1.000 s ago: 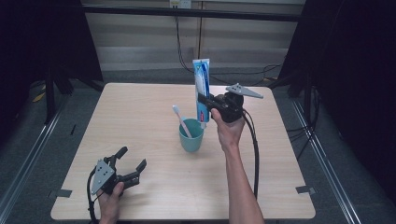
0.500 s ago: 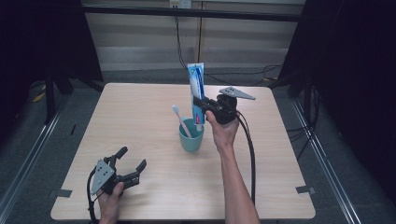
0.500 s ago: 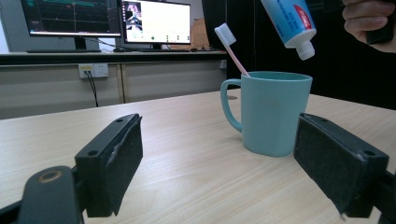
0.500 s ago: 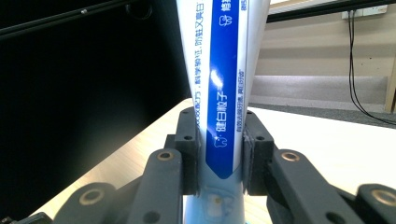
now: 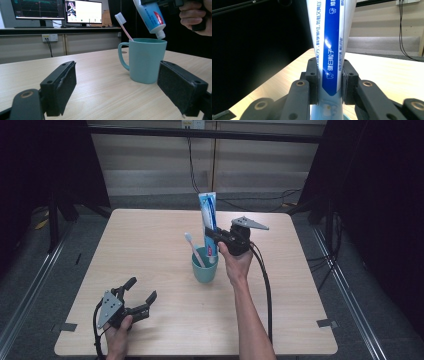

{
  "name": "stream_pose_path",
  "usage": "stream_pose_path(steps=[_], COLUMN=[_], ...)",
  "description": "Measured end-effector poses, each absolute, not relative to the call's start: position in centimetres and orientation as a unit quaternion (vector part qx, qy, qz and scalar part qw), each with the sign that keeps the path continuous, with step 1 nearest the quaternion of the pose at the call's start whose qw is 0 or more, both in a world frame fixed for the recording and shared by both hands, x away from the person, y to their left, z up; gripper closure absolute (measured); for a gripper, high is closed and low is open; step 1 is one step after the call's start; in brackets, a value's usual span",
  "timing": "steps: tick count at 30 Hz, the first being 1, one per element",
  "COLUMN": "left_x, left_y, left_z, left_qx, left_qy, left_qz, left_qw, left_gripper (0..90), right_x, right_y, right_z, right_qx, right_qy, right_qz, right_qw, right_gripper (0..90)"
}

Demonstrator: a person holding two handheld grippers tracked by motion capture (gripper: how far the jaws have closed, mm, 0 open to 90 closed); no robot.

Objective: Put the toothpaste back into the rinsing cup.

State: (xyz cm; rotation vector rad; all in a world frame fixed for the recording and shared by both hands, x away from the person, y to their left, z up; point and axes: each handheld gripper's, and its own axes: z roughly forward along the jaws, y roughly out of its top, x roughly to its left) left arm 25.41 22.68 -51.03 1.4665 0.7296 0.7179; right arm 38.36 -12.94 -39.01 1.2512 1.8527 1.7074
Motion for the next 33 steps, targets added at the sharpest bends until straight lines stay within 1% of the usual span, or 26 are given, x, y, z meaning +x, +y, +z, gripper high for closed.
stream_pose_path(steps=[33], left_x=[25.4], left_y=[22.7], left_z=[-51.0], left_qx=[0.639], left_qy=[0.319], left_qz=[0.311], left_qw=[0.627], left_gripper=[15.8], right_x=[38.6], right_y=[-12.4], right_z=[-41.7], right_qx=[0.450], right_qy=[0.658], right_qz=[0.586], right_qw=[0.146], right_gripper=[72.5])
